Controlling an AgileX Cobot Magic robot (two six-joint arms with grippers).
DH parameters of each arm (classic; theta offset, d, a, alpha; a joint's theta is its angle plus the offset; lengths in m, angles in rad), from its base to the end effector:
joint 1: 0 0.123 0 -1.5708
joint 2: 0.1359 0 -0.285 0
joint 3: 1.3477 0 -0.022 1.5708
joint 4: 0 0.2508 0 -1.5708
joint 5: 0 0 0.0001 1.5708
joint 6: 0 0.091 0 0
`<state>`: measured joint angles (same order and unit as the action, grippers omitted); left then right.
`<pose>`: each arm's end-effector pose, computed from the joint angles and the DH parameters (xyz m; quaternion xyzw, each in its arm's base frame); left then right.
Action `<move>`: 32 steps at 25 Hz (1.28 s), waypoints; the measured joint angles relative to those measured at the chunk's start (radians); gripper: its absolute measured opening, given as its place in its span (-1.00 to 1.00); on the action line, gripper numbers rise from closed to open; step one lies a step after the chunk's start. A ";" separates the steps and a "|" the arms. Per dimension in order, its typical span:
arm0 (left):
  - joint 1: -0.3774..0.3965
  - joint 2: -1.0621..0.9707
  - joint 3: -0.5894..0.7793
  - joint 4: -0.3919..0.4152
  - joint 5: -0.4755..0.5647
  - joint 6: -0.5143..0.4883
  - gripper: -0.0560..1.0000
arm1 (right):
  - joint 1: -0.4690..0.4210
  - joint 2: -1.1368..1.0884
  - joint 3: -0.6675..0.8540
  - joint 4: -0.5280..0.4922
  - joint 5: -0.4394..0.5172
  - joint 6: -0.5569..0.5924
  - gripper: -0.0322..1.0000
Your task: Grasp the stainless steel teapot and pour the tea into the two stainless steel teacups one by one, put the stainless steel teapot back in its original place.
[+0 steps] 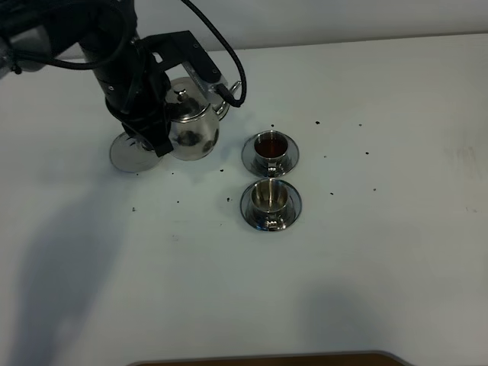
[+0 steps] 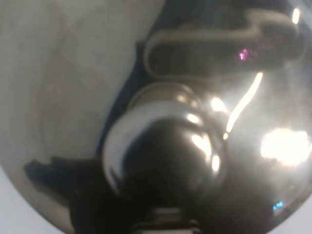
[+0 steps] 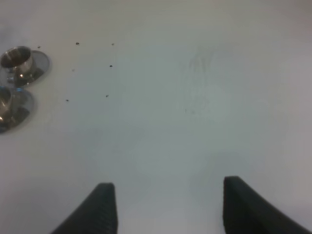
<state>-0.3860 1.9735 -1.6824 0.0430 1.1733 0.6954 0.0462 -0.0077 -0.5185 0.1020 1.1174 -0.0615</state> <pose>0.3846 -0.1524 0.2492 0.5177 0.8499 0.0352 0.0923 -0.0112 0.0078 0.2781 -0.0504 0.8585 0.0469 0.5082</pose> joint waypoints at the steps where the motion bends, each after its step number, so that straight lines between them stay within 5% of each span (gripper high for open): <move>1: 0.006 -0.018 0.000 -0.002 0.016 0.001 -0.44 | 0.000 0.000 0.000 0.000 0.000 0.000 -0.01; 8: 0.057 -0.190 0.194 0.001 -0.018 0.001 -0.44 | 0.000 0.000 0.000 0.001 0.000 0.000 -0.01; 17: 0.086 -0.426 0.593 0.071 -0.342 0.049 -0.44 | 0.000 0.000 0.000 0.001 0.000 0.000 -0.01; 26: 0.084 -0.430 0.805 0.126 -0.765 0.321 -0.44 | 0.000 0.000 0.000 0.001 0.000 0.000 -0.01; 32: 0.084 -0.345 0.818 0.131 -0.930 0.483 -0.44 | 0.000 0.000 0.000 0.001 0.000 0.000 -0.01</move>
<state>-0.3015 1.6281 -0.8642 0.1738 0.2437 1.1788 0.0462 -0.0077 -0.5185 0.1028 1.1174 -0.0615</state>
